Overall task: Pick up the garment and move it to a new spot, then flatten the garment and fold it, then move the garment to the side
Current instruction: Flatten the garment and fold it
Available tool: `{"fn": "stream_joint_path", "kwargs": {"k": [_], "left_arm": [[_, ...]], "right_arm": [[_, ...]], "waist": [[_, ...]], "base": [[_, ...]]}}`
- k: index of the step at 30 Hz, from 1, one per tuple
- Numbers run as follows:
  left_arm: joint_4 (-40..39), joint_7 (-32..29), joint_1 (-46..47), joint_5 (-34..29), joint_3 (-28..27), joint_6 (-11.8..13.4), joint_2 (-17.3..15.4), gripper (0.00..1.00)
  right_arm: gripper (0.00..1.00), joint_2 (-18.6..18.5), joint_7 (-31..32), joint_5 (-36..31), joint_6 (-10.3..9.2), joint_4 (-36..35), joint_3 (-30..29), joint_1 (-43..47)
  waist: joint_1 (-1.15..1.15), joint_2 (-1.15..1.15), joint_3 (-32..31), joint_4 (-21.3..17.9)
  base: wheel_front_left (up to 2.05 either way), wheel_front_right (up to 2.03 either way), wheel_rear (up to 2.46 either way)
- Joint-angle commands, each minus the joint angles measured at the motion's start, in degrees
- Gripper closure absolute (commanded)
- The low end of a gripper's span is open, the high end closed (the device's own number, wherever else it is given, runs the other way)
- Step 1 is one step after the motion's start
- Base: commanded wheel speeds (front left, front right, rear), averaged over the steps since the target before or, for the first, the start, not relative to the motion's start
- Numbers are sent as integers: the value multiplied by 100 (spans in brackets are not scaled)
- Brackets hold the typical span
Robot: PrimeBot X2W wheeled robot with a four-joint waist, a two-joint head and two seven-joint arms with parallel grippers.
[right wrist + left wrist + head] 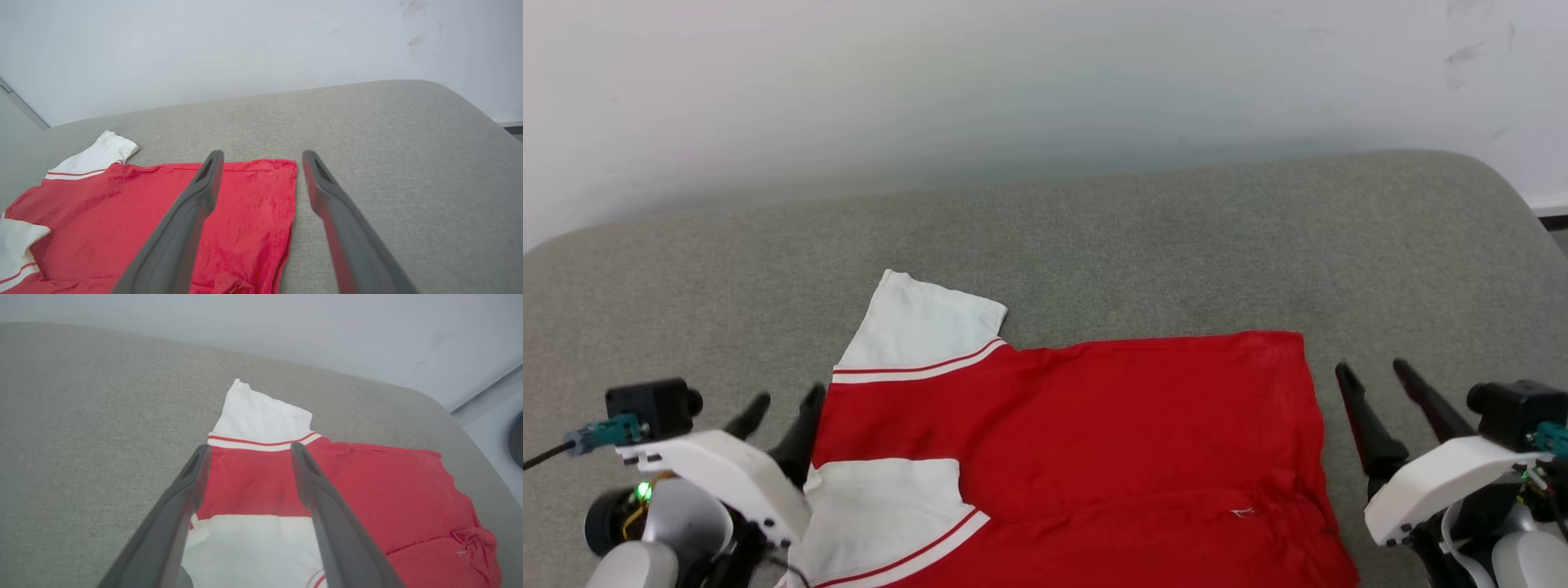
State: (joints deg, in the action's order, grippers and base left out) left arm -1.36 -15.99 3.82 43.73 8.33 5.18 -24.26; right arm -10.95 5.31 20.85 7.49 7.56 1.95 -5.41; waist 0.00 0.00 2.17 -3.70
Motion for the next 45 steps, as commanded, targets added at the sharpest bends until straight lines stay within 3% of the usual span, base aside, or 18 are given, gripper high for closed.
{"fn": "stream_joint_path", "kwargs": {"k": [1, 8, 16, 22, 26, 30, 36, 42, 43, 45], "left_arm": [[-46, 143, 126, -101, 2, 26, 48, 0], [65, 1068, 1013, -703, 38, -13, 147, 0], [889, 891, 2407, -675, 108, -343, 5, 0], [1801, 14, 3430, -370, 249, -792, -263, 0], [2407, -1014, 3934, -126, 439, -977, -499, 0], [2870, -2028, 4288, 14, 583, -982, -753, 0], [3273, -2939, 4480, 23, 718, -836, -1103, 0], [3566, -3587, 4325, 214, 834, -770, -1056, 0], [3609, -3666, 4271, 254, 847, -745, -1016, 7], [3643, -3721, 4200, 338, 827, -720, -914, 92]], "right_arm": [[0, 45, -80, -94, 0, -72, -47, -82], [0, 291, -303, -434, -1, -724, -203, -385], [0, 444, -233, -603, -1, -1211, -154, -849], [0, 527, -309, -588, -1, -1202, -24, -1084], [0, 566, -366, -555, 0, -1103, 61, -1163], [0, 617, -445, -499, -1, -990, 119, -1183], [0, 681, -549, -379, -1, -819, 198, -1205], [0, 717, -593, -272, -1, -653, 218, -1234], [0, 717, -573, -252, -1, -618, 215, -1236], [0, 718, -578, -191, 0, -580, 216, -1275]], "waist": [[0, 0, 46, -28], [0, 0, 605, -160], [0, 0, 1495, -435], [0, 0, 1836, -694], [0, 0, 1964, -870], [0, 0, 2069, -1033], [0, 0, 2228, -1237], [0, 0, 2330, -1325], [0, 0, 2336, -1335], [0, 0, 2338, -1349]], "base": [[0, 0, 0], [0, 0, 0], [0, 0, 0], [0, 0, 0], [0, 0, 0], [0, 0, 0], [0, 0, 0], [0, 0, 0], [0, 0, 0], [0, 0, 0]]}}
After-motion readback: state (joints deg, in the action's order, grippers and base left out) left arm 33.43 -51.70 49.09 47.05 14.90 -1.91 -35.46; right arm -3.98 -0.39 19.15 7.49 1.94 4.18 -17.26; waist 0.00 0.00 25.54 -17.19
